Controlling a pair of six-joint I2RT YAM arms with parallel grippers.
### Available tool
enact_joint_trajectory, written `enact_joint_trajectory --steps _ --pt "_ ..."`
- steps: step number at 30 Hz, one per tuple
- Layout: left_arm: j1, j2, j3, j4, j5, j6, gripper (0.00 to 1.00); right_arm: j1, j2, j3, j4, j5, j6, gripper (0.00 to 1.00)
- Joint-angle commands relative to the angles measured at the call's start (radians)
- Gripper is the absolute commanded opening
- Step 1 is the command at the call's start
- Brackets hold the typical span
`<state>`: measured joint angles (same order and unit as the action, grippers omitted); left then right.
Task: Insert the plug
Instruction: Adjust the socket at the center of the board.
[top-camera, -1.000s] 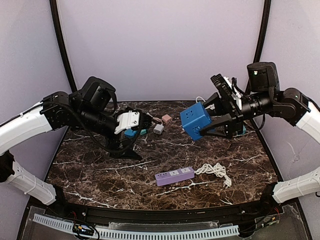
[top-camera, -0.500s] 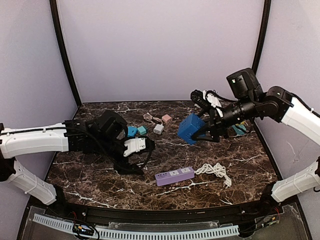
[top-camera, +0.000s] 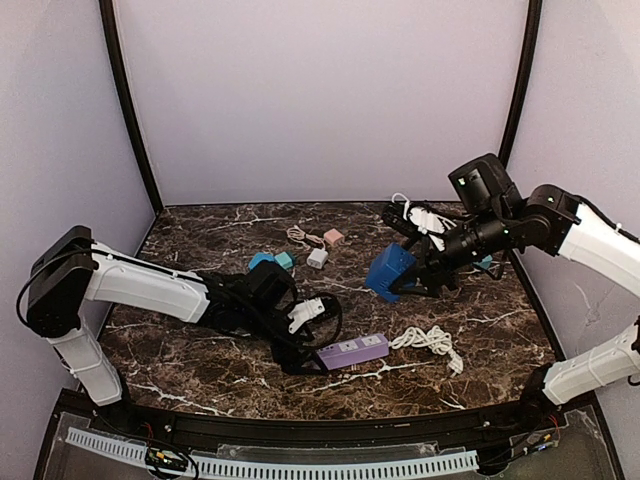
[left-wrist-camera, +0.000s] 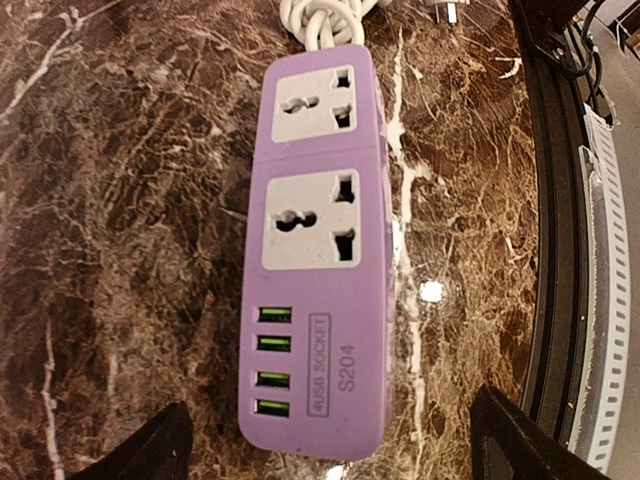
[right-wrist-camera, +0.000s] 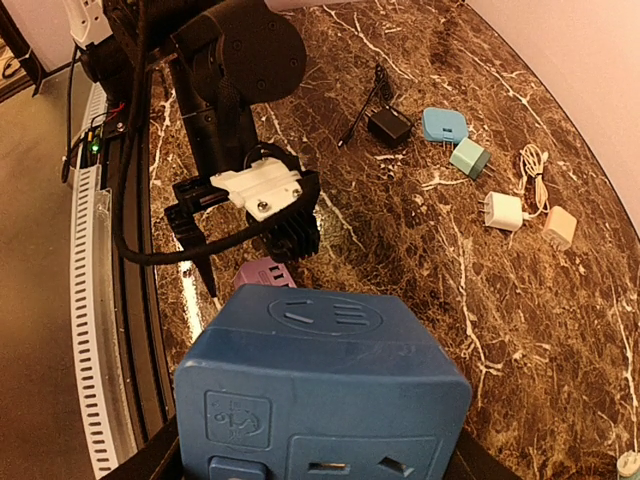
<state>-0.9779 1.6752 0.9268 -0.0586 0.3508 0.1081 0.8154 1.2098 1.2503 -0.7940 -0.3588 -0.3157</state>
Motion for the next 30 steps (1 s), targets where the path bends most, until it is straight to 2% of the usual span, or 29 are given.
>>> enact_joint_trajectory --steps 1,4,7,12,14,17,20,25,30 --pt "0.009 0.040 -0.028 0.105 0.087 -0.044 0.89 -0.003 0.000 -0.002 0.030 -0.005 -0.021 0.00" --pt "0.014 0.069 -0.047 0.120 0.090 -0.037 0.83 -0.002 0.016 0.000 0.030 -0.010 -0.029 0.00" --pt "0.014 0.089 -0.065 0.160 0.082 -0.019 0.69 -0.002 0.034 0.004 0.030 -0.015 -0.030 0.00" --pt "0.012 0.092 -0.104 0.206 0.085 0.064 0.56 -0.003 0.054 0.007 0.022 -0.005 -0.029 0.00" --pt "0.008 0.080 -0.134 0.241 0.052 0.120 0.44 -0.003 0.060 0.010 0.017 0.003 -0.036 0.00" --pt "-0.001 0.048 -0.188 0.299 -0.029 0.229 0.18 -0.004 0.076 0.011 0.003 -0.004 -0.058 0.00" --pt "-0.012 0.015 -0.229 0.353 -0.064 0.340 0.02 -0.002 0.112 0.013 -0.033 -0.013 -0.092 0.00" --pt "-0.020 -0.033 -0.308 0.404 -0.127 0.528 0.01 0.006 0.204 0.032 -0.098 -0.038 -0.116 0.00" --pt "-0.021 -0.039 -0.336 0.375 -0.145 0.610 0.01 0.081 0.270 0.008 -0.080 -0.035 -0.168 0.00"
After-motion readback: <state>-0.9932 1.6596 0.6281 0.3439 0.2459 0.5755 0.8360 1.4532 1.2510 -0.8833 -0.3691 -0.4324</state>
